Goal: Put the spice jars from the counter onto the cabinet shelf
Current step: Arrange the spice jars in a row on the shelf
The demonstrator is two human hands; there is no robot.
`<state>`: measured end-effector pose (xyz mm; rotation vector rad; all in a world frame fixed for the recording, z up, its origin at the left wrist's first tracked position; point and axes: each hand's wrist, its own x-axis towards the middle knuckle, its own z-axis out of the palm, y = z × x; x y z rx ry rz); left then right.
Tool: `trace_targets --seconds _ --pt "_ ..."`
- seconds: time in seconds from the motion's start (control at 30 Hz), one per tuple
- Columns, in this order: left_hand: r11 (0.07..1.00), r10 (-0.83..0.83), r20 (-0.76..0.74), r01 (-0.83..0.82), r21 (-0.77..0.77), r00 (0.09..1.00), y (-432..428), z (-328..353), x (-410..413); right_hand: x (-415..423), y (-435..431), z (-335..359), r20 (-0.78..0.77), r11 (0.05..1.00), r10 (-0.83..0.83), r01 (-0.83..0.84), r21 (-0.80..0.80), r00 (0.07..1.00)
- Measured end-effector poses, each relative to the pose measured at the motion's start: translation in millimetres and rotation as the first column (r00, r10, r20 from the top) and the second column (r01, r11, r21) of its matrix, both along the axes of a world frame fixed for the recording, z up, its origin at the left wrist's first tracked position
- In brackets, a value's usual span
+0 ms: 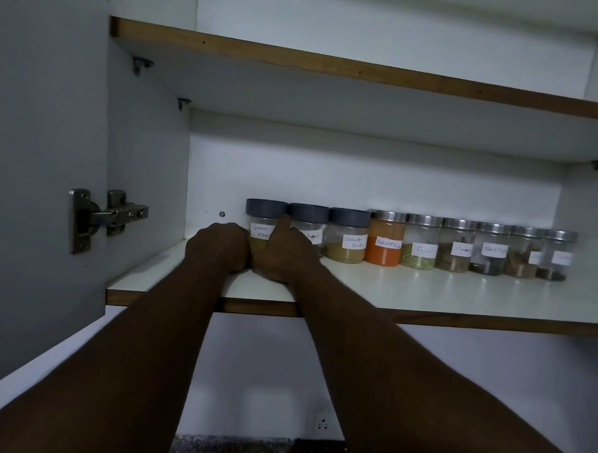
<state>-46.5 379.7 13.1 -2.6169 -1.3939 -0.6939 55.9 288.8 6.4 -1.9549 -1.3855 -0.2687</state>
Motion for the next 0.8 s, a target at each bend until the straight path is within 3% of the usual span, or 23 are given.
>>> trace_targets --seconds 0.33,0.57,0.8 --pt "0.997 0.079 0.029 -0.078 -0.014 0.996 -2.6 -1.7 -0.8 -0.5 -2.1 0.0 0.036 0.999 0.032 -0.031 -0.021 0.999" --pt "0.984 0.111 -0.041 -0.104 0.146 0.993 -14.4 -8.5 -5.2 -2.2 -4.6 -2.6 0.265 0.993 0.042 -0.012 -0.114 0.963" --pt "0.967 0.059 -0.070 -0.040 0.253 0.996 -40.1 -15.1 -17.6 -3.6 -20.6 -2.7 0.251 0.970 0.112 -0.050 -0.240 0.961"
